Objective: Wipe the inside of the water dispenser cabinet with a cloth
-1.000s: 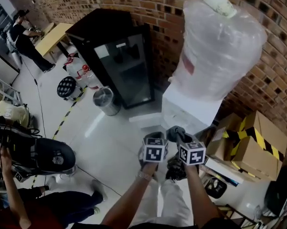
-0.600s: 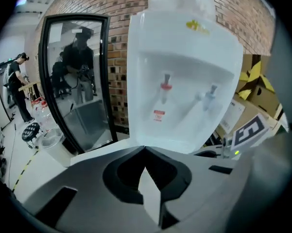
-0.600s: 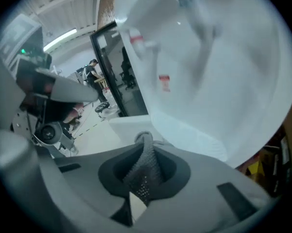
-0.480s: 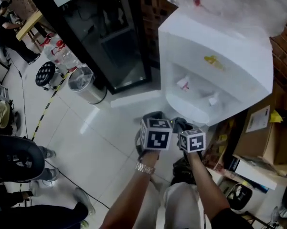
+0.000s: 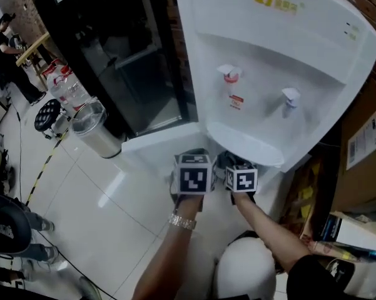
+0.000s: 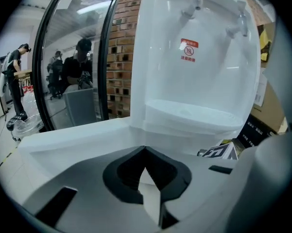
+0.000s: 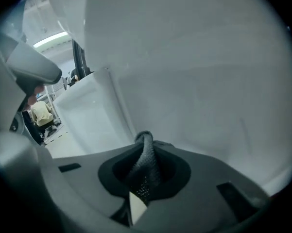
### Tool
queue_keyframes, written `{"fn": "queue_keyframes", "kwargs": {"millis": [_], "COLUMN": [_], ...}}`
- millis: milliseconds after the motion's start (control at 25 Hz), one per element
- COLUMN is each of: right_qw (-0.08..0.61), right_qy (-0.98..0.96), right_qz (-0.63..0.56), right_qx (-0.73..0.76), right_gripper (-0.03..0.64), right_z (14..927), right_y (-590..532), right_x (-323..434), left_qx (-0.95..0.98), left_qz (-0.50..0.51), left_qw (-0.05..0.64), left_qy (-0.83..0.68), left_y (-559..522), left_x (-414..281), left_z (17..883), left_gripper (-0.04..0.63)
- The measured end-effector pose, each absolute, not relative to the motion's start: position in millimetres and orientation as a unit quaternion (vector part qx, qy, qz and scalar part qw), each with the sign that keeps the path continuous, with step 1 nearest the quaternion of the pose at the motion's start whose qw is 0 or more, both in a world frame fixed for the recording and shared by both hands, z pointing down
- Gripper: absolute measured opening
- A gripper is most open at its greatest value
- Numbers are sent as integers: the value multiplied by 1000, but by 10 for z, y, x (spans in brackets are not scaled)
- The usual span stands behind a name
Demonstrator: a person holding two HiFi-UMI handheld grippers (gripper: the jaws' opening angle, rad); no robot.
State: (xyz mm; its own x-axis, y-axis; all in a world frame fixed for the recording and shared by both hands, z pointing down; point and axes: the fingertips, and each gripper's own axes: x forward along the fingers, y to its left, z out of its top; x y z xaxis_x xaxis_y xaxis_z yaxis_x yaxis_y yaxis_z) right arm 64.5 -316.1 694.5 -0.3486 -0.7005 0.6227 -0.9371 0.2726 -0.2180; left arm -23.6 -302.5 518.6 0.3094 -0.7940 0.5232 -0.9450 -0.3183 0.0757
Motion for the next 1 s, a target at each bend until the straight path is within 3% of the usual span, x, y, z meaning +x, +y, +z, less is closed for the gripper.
{"fn": "queue_keyframes", "kwargs": {"millis": [200,440,760,880,1000], "right_qw": [137,109,178,227,229], "right_qy": [-768,-771,-750,-743,-730], "right_qz": [216,98,184,268,344], "right_qx": [588,620,609,571,545], "right_gripper": [28,28,28,28,28], "right_z": [6518,6265,7234,7750,7881], "right_y": [-3368,-3581,-3683,-3488,-3258], "right_x": [741,666,783,696,635], "left_qx": [791,786,794,795,794], "left_qz": [196,232,212,202,203], "left_qw": [199,168,173,173,162], "left_qy": [-544,-548,-542,-545,-550], "left_y": [-3041,-3039,-2914,-2924,-2913], "left_x": [-211,-270,-248,-309,-336], "left_z": [5222,5303,5191,5130,5076], "left_gripper": [3,3,3,3,3]}}
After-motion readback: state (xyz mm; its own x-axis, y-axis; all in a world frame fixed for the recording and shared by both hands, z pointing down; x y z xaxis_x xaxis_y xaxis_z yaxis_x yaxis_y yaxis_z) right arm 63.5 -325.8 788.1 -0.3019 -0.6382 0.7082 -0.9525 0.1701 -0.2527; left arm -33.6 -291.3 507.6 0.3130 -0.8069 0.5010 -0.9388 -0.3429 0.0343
